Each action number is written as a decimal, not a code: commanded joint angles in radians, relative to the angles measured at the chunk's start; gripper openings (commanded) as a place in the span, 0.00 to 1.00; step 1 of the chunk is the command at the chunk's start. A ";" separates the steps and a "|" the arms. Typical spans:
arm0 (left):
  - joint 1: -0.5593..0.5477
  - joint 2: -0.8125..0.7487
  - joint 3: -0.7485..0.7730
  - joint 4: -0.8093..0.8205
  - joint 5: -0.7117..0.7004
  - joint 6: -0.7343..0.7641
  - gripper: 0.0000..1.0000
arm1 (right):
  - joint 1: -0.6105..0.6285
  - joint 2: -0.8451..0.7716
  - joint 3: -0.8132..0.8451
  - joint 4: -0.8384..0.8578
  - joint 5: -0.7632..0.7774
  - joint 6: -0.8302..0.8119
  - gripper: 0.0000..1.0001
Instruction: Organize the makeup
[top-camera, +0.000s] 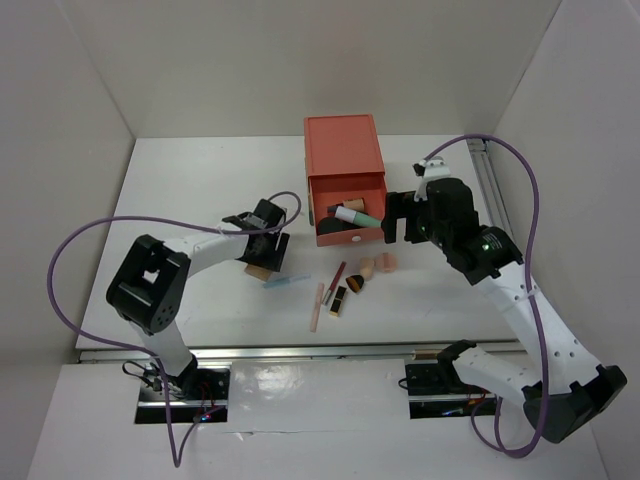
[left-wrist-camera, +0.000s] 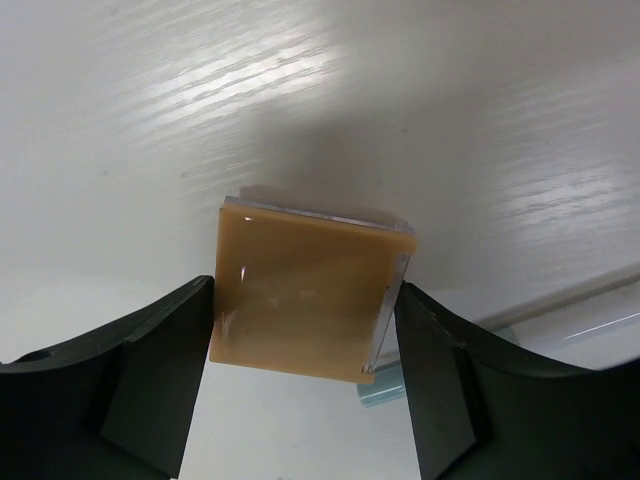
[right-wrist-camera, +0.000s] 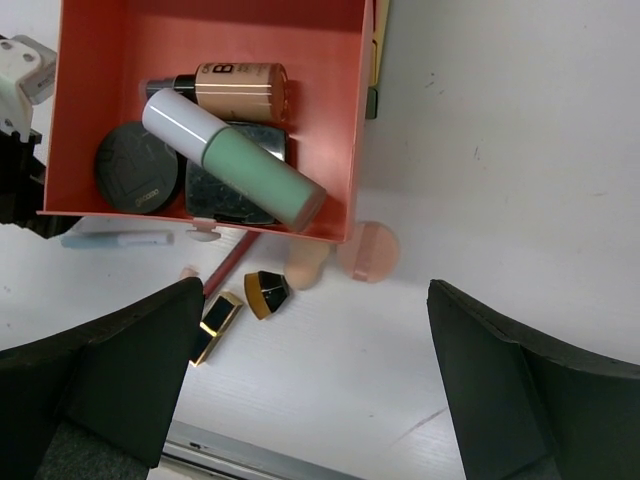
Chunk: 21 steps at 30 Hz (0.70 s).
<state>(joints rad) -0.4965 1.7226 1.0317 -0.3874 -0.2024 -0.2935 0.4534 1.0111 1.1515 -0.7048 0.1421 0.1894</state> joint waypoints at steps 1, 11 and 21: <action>0.009 -0.060 0.108 -0.105 -0.106 -0.064 0.55 | -0.004 -0.046 -0.003 0.059 0.008 -0.001 1.00; -0.004 -0.290 0.382 -0.138 0.015 -0.018 0.53 | -0.004 -0.086 -0.022 0.079 0.134 0.035 1.00; -0.197 -0.211 0.681 -0.084 0.241 0.122 0.57 | -0.004 -0.118 -0.032 0.088 0.221 0.067 1.00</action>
<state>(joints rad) -0.6533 1.4277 1.6321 -0.4923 -0.0521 -0.2325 0.4534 0.9226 1.1202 -0.6785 0.3202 0.2424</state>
